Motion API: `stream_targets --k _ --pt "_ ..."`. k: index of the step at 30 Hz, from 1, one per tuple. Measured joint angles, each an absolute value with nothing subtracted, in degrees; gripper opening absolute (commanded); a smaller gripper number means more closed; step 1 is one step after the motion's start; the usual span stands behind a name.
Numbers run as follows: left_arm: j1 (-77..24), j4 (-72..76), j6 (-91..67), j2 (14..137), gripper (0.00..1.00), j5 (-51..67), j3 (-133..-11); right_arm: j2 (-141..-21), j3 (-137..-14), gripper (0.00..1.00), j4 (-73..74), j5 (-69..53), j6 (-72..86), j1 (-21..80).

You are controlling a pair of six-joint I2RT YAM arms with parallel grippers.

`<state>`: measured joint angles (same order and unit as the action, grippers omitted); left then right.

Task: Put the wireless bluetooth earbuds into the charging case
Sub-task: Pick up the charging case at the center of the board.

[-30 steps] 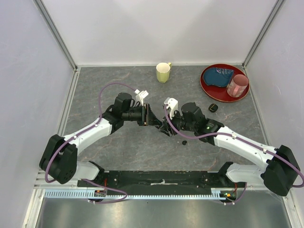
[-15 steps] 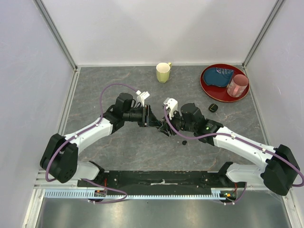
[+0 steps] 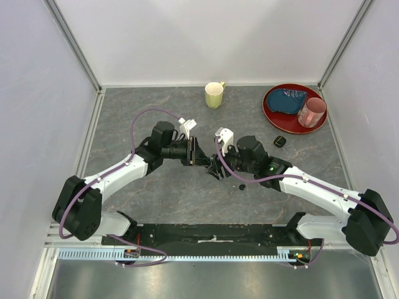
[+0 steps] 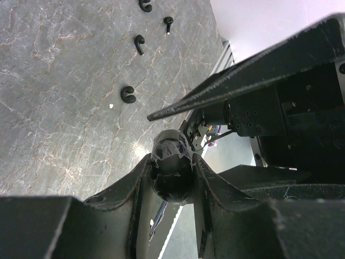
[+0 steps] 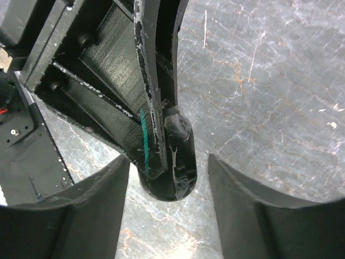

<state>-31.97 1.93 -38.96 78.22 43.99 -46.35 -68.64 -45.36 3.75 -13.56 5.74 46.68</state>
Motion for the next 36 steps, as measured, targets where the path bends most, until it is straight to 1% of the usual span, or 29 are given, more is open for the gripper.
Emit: stream_targets --k 1,3,8,11,17,21,25,28,31,36 --pt "-32.01 1.89 -38.96 78.08 0.02 43.94 -46.35 -68.62 -45.36 0.8 3.6 -13.37 6.31 46.68" --pt "-32.03 1.85 -38.94 77.36 0.02 43.24 -46.35 -68.4 -45.36 0.88 3.46 -12.97 6.83 46.68" --pt "-32.08 0.78 -37.39 71.02 0.02 37.12 -46.35 -66.3 -46.63 0.91 6.92 -11.75 7.42 46.65" --pt "-32.08 -0.03 -35.35 66.43 0.02 31.94 -46.35 -63.66 -48.73 0.98 10.2 -10.33 8.29 46.68" --pt "-32.08 0.78 -31.27 58.65 0.02 22.33 -45.34 -55.57 -50.06 0.98 12.75 -4.75 15.79 46.06" --pt "-32.08 5.41 -27.99 53.93 0.02 19.79 -41.85 -53.06 -51.46 0.98 13.1 -5.08 22.55 41.01" --pt "-32.08 13.67 -24.97 51.09 0.02 19.7 -36.34 -54.57 -52.73 0.98 13.06 -12.6 30.76 32.25" --pt "-32.08 23.0 -23.18 49.32 0.02 20.16 -30.22 -56.86 -52.77 0.98 13.08 -18.96 36.82 27.59" --pt "-32.08 28.88 -21.96 48.4 0.02 20.82 -26.13 -58.26 -52.77 0.98 13.13 -24.38 42.7 25.5" --pt "-32.14 35.88 -20.45 48.88 0.02 21.65 -25.3 -59.27 -52.69 0.98 11.42 -32.29 52.12 24.51"
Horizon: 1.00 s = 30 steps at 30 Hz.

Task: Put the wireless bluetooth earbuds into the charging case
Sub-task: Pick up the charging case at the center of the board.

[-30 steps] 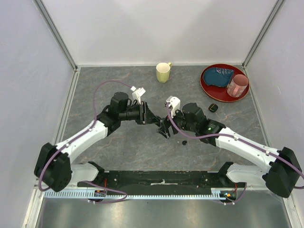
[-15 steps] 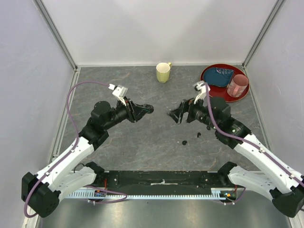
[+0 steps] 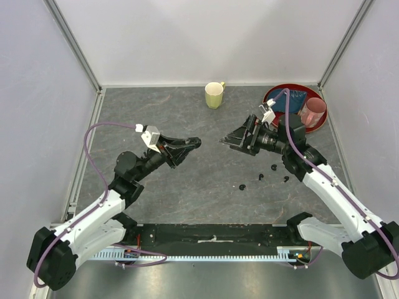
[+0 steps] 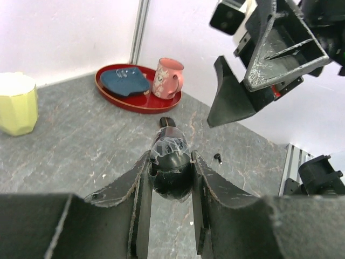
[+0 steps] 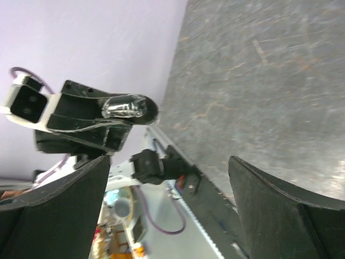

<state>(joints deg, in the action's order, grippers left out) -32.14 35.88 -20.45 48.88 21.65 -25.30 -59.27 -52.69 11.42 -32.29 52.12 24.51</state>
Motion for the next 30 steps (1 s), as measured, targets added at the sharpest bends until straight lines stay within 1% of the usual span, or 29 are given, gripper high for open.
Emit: stream_targets --k 4,5,8,10,16,23,27,30 --pt "-32.25 41.25 -20.23 51.09 0.02 23.14 -25.3 -59.64 -49.28 0.98 2.59 -36.82 61.6 24.53" --pt "-32.29 42.41 -20.05 51.9 0.02 23.92 -25.3 -59.64 -47.09 0.98 -1.58 -37.85 65.6 24.53" --pt "-32.4 44.25 -19.59 53.54 0.02 26.11 -25.3 -59.77 -42.35 0.98 -9.56 -39.38 73.78 24.51" --pt "-32.51 44.93 -19.31 54.13 0.02 27.27 -25.3 -60.16 -41.3 0.98 -12.43 -40.29 77.78 24.51" --pt "-32.84 47.88 -18.52 54.59 0.02 29.23 -25.28 -60.9 -41.3 0.98 -18.46 -41.8 85.19 24.51" --pt "-33.71 51.88 -17.78 55.77 0.02 29.19 -25.21 -64.07 -41.3 0.98 -20.95 -42.74 91.44 24.73" --pt "-34.79 54.26 -17.47 58.13 0.02 29.1 -25.21 -66.81 -41.3 0.98 -22.96 -42.76 94.89 26.52" --pt "-35.86 54.98 -17.32 59.66 0.02 29.04 -25.21 -68.51 -41.3 0.95 -25.08 -42.7 97.38 28.69"
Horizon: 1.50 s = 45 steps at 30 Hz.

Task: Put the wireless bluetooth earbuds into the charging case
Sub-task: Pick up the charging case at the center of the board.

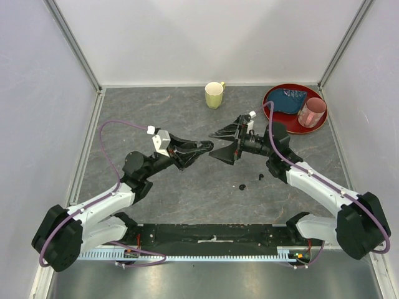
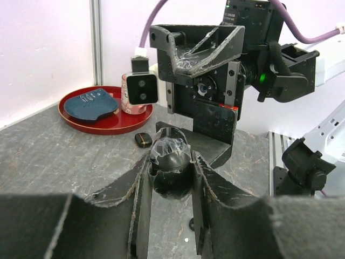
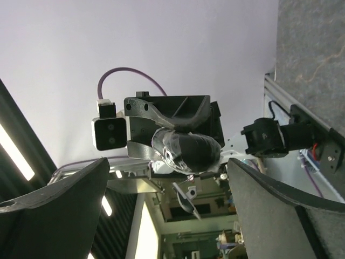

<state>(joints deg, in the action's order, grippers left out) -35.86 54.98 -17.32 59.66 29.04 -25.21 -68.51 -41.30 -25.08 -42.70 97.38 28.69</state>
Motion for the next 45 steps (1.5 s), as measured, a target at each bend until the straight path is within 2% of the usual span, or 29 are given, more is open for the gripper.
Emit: stream_targets --k 5,13,18,25,30,38,40,44,45 --pt "-37.34 55.46 -16.34 60.36 0.02 28.62 -25.21 -70.72 -40.4 0.85 -30.48 -42.22 102.15 31.16" --pt "-37.65 56.18 -15.09 60.31 0.02 27.44 -25.21 -70.96 -37.69 0.73 -34.09 -41.25 106.74 31.77" --pt "-37.76 56.34 -15.03 60.31 0.02 27.27 -25.21 -71.05 -35.97 0.68 -37.17 -40.62 109.6 31.79" --pt "-38.24 56.36 -15.0 60.31 0.02 27.14 -25.21 -71.94 -34.65 0.67 -41.15 -39.59 112.51 32.03" --pt "-38.76 56.34 -15.0 60.31 0.02 27.14 -25.21 -72.36 -34.61 0.57 -42.09 -38.94 113.23 32.05" --pt "-38.92 57.1 -15.0 60.34 0.02 27.03 -25.26 -72.38 -33.56 0.48 -43.94 -38.63 113.82 32.16" --pt "-39.05 57.08 -15.0 60.36 0.02 27.0 -25.26 -72.38 -33.19 0.43 -44.71 -38.61 113.93 32.16" --pt "-39.13 57.19 -15.03 60.4 0.1 27.0 -25.32 -72.44 -32.99 0.31 -45.47 -38.54 114.02 32.34" --pt "-39.13 57.21 -15.03 60.47 0.15 27.0 -25.36 -72.44 -32.99 0.29 -45.63 -38.52 114.02 32.38"
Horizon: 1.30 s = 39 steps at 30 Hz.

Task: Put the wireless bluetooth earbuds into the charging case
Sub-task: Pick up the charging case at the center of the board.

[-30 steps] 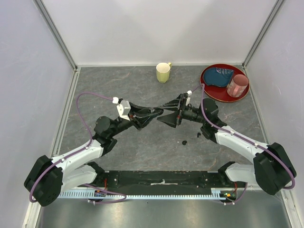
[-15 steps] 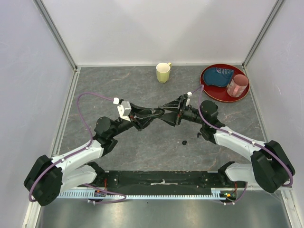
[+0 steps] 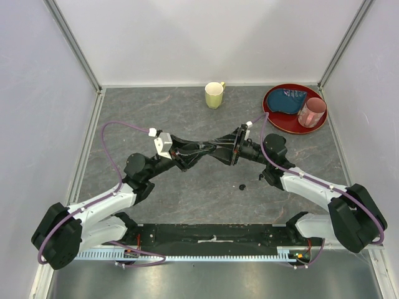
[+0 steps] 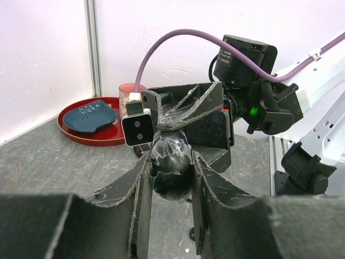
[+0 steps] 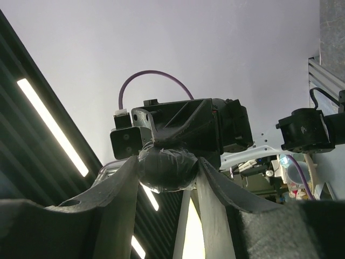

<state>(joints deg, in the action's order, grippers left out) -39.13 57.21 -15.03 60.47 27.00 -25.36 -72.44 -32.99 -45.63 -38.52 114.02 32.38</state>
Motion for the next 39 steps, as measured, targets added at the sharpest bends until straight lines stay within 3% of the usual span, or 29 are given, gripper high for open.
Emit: stream_targets --k 3,6,21,31,39 --pt "-39.13 57.17 -15.05 60.97 0.28 27.0 -25.85 -72.49 -32.97 0.23 -45.87 -38.19 114.08 32.36" --pt "-39.11 57.1 -15.09 61.56 0.34 26.96 -26.39 -72.49 -32.97 0.19 -45.84 -37.69 114.21 32.18" --pt "-39.35 54.96 -17.54 62.33 0.53 26.63 -27.38 -72.31 -32.97 0.11 -44.66 -36.97 113.3 32.42" --pt "-39.38 55.94 -19.66 64.1 0.52 26.59 -27.4 -72.31 -32.97 0.1 -46.04 -35.99 113.78 32.42" --pt "-39.57 57.71 -19.99 64.18 0.41 25.8 -27.4 -72.31 -32.88 0.1 -46.37 -35.97 113.84 32.42"
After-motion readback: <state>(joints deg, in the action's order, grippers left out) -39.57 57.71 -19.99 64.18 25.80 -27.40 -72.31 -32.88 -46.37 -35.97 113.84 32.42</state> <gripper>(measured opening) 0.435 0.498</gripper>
